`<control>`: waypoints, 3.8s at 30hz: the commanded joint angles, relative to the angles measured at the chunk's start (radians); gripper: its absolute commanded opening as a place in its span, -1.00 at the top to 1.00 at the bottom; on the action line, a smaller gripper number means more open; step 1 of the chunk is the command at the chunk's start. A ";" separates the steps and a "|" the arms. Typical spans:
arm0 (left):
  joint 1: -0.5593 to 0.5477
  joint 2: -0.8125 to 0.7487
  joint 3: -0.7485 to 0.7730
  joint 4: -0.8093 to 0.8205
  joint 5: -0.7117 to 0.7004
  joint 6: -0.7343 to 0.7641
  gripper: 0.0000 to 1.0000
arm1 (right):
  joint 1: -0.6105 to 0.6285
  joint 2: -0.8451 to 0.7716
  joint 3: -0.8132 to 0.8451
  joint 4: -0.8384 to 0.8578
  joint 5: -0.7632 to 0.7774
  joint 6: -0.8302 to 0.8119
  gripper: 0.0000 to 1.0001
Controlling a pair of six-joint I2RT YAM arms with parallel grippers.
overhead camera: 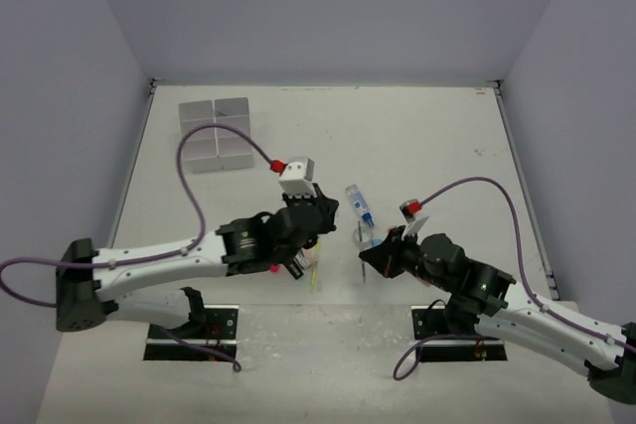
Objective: Sort the stationery into containers
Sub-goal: Pick up the pen cap from the center of the board, then close the pen cap on the pen.
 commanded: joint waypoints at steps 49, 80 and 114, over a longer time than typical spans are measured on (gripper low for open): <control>0.002 -0.273 -0.304 0.707 0.171 0.390 1.00 | 0.235 0.187 0.233 0.293 0.215 -0.110 1.00; 0.005 -0.232 -0.119 0.325 0.227 0.174 0.77 | 0.235 0.206 0.362 0.391 0.241 -0.403 1.00; 0.004 -0.351 -0.112 0.467 0.474 0.465 0.24 | 0.235 0.332 0.384 0.446 0.070 -0.380 1.00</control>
